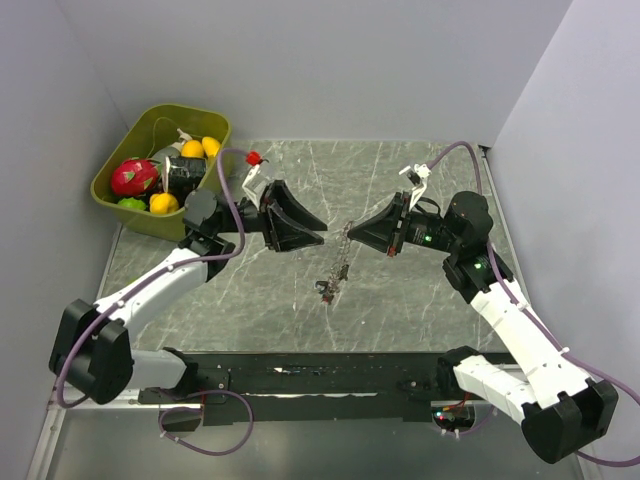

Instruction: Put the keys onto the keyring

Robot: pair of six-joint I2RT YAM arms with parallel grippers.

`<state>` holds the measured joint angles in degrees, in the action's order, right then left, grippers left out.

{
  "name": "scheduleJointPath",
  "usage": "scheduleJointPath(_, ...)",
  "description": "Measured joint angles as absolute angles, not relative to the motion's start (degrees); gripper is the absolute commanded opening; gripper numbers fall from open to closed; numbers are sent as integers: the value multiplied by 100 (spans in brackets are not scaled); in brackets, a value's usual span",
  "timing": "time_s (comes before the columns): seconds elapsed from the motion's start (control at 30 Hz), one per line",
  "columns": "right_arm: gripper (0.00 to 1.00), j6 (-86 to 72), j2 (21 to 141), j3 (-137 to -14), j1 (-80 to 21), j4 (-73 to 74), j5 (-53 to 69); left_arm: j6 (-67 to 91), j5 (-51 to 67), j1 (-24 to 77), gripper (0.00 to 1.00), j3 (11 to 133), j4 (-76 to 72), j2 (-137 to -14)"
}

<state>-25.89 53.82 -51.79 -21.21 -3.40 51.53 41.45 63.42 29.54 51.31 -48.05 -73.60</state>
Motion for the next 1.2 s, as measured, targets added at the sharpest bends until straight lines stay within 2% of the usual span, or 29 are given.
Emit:
scheduleJointPath(0.7,0,-2561,5328,-5179,-2121,-270,4910,4519,6462,3275,34,5347,-4807,-8145)
scheduleJointPath(1.03,0,-2561,5315,-5179,-2121,-250,4906,4353,6466,3371,12,5566,-4591,-8182)
scheduleJointPath(1.1,0,-2561,5304,-5175,-2121,-248,4890,4241,6466,3398,1,5588,-4449,-8187)
scheduleJointPath(1.2,0,-2561,5288,-5175,-2121,-246,4888,4016,6462,3413,1,5653,-4195,-8187)
